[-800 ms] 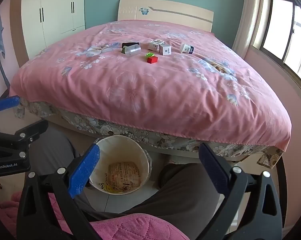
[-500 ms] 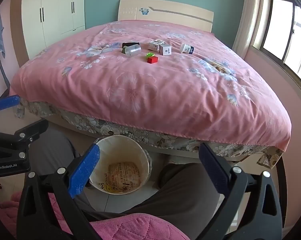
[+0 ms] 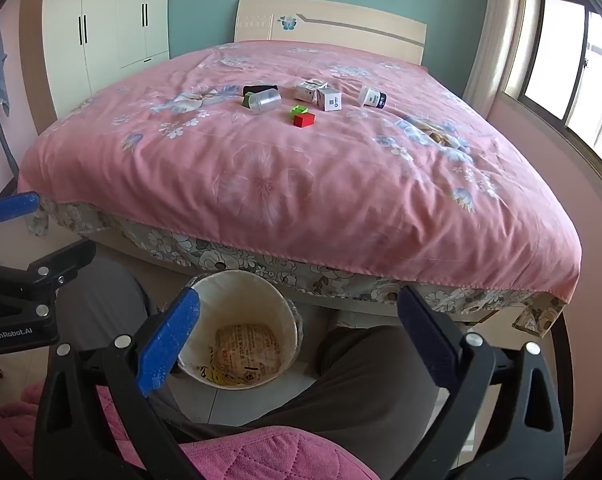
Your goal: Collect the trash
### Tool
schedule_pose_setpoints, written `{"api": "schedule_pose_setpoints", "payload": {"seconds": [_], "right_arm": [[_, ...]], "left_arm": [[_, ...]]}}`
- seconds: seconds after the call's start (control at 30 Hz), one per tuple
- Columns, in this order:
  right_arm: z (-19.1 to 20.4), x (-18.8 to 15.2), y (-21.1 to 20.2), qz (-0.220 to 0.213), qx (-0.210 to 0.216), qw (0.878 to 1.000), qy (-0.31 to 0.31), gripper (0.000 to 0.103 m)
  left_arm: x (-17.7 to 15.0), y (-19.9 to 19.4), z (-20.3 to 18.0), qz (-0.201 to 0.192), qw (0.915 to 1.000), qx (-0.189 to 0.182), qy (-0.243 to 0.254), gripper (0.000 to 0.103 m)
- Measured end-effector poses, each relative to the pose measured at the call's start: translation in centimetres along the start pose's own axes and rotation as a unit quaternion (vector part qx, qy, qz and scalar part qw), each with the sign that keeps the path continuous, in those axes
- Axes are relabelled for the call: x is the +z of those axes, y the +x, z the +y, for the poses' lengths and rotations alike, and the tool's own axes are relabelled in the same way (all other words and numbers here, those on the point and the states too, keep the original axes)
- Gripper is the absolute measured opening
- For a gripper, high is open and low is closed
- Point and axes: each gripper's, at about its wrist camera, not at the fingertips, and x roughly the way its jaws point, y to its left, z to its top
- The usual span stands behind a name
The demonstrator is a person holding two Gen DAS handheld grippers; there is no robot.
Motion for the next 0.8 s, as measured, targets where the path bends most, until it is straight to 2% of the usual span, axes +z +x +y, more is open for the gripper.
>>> {"api": "schedule_pose_setpoints", "payload": {"seconds": [0.8], "right_arm": [[-0.28,0.45,-0.31,-0.004,0.0,1.0,0.0,0.097]], "left_arm": [[0.55,-0.09,0.58,-0.002,1.0,0.0,-0.002,0.098]]}}
